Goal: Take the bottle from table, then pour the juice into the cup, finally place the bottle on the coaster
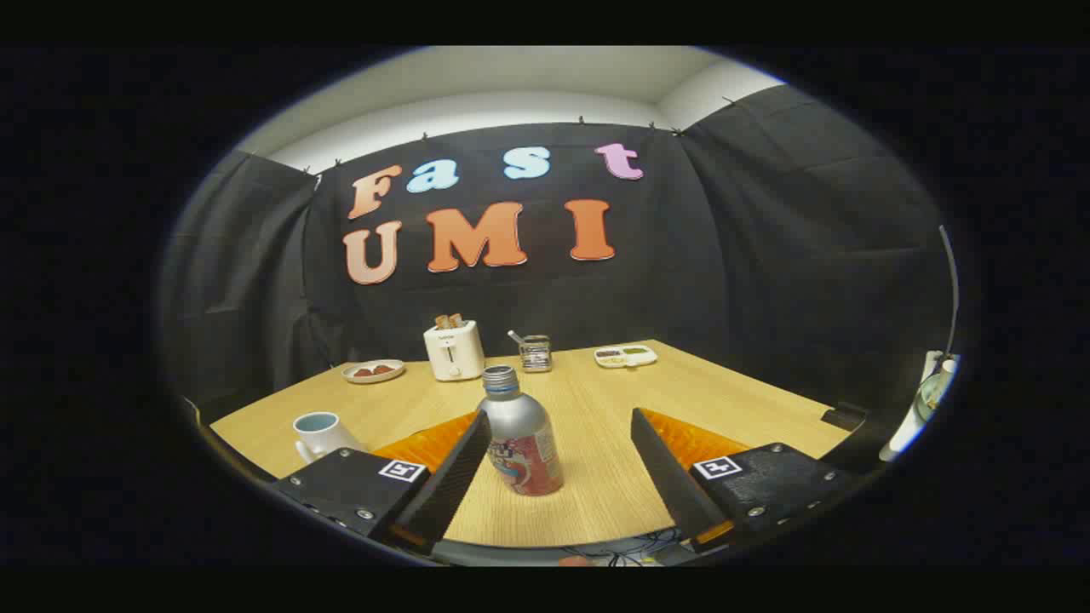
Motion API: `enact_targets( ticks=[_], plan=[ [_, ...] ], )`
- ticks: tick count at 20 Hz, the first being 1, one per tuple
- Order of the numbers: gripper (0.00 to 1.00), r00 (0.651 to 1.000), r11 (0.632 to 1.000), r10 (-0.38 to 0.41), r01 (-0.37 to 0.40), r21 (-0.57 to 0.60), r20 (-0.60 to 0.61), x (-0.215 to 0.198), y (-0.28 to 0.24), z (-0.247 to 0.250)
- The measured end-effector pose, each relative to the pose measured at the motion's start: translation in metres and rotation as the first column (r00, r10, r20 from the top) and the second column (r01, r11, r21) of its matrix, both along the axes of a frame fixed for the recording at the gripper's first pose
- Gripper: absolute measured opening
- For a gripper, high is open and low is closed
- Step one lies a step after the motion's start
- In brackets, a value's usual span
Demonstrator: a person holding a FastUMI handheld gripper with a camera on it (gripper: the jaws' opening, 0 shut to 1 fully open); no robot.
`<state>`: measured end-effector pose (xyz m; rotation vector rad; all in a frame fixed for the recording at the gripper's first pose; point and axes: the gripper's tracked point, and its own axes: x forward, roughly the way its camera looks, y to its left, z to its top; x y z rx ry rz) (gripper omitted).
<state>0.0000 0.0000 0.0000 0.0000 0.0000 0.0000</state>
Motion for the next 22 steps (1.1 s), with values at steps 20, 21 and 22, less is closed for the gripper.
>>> enact_targets(
  ticks=[20,21,22],
  plan=[
    [0.98,0.997,0.997,0.07,-0.071,-0.04,-0.021,0.017,0.025,-0.018],
    [0.98,0.998,0.997,0.061,-0.061,-0.054,-0.013,0.026,0.024,-0.015],
    [0.98,0.999,0.997,0.05,-0.051,-0.064,-0.015,0.034,0.023,-0.015]
  ],
)
